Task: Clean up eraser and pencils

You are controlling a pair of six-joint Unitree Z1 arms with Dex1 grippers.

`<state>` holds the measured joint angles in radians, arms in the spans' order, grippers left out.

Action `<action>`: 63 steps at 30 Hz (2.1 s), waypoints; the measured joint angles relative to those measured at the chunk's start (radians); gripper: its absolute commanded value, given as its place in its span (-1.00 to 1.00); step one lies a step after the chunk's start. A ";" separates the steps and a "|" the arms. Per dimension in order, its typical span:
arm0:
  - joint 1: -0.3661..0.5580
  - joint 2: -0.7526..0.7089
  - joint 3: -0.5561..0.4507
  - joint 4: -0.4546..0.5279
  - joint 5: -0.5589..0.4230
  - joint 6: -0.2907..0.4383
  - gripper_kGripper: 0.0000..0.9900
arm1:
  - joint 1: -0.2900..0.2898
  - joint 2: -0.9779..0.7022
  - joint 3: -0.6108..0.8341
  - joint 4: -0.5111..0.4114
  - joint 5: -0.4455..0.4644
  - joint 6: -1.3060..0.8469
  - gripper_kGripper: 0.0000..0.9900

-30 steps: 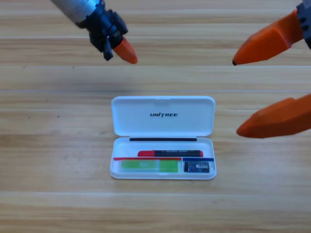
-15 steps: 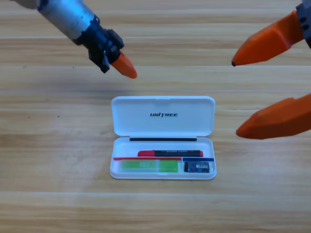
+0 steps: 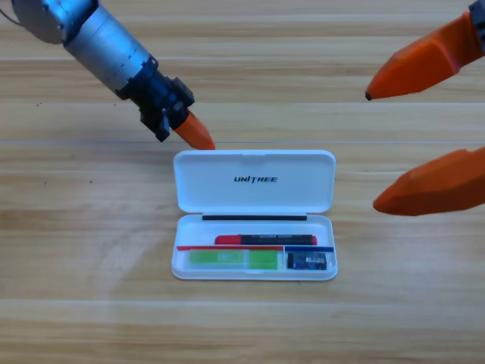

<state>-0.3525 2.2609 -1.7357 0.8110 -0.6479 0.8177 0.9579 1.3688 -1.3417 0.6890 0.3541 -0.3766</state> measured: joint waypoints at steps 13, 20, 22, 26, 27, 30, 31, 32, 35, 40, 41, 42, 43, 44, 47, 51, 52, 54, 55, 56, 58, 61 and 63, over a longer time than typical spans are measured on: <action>-0.010 0.000 0.091 0.000 -0.051 0.025 -1.00 | 0.000 0.000 0.000 0.000 0.027 0.000 0.99; -0.037 -0.017 0.126 0.000 -0.062 0.027 -1.00 | 0.000 0.000 0.001 0.000 0.027 0.000 0.99; -0.043 -0.026 0.135 -0.001 -0.062 0.027 -1.00 | 0.000 0.000 0.001 0.000 0.027 0.000 0.99; -0.050 -0.031 0.141 -0.005 -0.062 0.027 -1.00 | 0.000 0.000 0.001 0.000 0.027 0.000 0.99; -0.051 -0.033 0.143 -0.006 -0.062 0.027 -1.00 | 0.000 0.000 0.001 0.000 0.027 0.000 0.99; -0.056 -0.047 0.162 -0.008 -0.062 0.027 -1.00 | 0.000 0.000 0.001 0.000 0.027 0.000 0.99; -0.058 -0.053 0.168 -0.008 -0.062 0.027 -1.00 | 0.000 0.000 0.001 0.000 0.027 0.000 0.99; -0.062 -0.059 0.173 -0.010 -0.062 0.027 -1.00 | 0.000 0.000 0.001 0.000 0.027 0.000 0.99; -0.076 -0.081 0.196 -0.024 -0.062 0.027 -1.00 | 0.000 0.000 0.001 0.000 0.027 0.001 0.99; -0.099 -0.106 0.241 -0.060 -0.061 0.027 -1.00 | 0.000 0.000 0.001 0.000 0.029 0.002 0.99; -0.103 -0.109 0.246 -0.063 -0.060 0.027 -1.00 | 0.000 0.000 0.001 0.000 0.029 0.003 0.99; -0.106 -0.113 0.253 -0.068 -0.056 0.027 -1.00 | 0.000 0.000 0.001 0.000 0.029 0.003 0.99; -0.110 -0.115 0.260 -0.074 -0.052 0.027 -1.00 | 0.000 0.000 0.001 0.000 0.029 0.003 0.99; -0.115 -0.116 0.265 -0.079 -0.049 0.026 -1.00 | 0.000 0.000 0.001 0.000 0.029 0.003 0.99; -0.132 -0.117 0.281 -0.107 -0.037 0.019 -1.00 | 0.000 0.000 0.001 0.000 0.029 0.003 0.99; -0.149 -0.117 0.299 -0.113 -0.017 0.015 -1.00 | 0.000 0.000 0.001 0.000 0.029 0.003 0.99; -0.151 -0.117 0.305 -0.117 -0.012 0.015 -1.00 | 0.000 0.000 0.001 0.000 0.029 0.003 0.99; -0.157 -0.117 0.311 -0.120 -0.001 0.015 -1.00 | 0.000 0.001 0.001 0.000 0.030 0.003 0.99; -0.160 -0.117 0.314 -0.123 0.002 0.015 -1.00 | 0.000 0.001 0.001 0.000 0.031 0.003 0.99; -0.164 -0.117 0.319 -0.129 0.007 0.015 -1.00 | 0.000 0.001 0.001 0.000 0.031 0.003 0.99; -0.169 -0.117 0.332 -0.145 0.019 0.015 -1.00 | 0.000 0.001 0.001 0.000 0.031 0.003 0.99; -0.180 -0.117 0.355 -0.170 0.037 0.016 -1.00 | 0.000 0.001 0.001 0.000 0.031 0.003 0.99; -0.183 -0.122 0.368 -0.186 0.045 0.016 -1.00 | 0.000 0.001 0.001 0.000 0.031 0.003 0.99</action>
<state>-0.5359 2.1393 -1.3681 0.6248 -0.6026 0.8335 0.9579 1.3695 -1.3406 0.6889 0.3850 -0.3731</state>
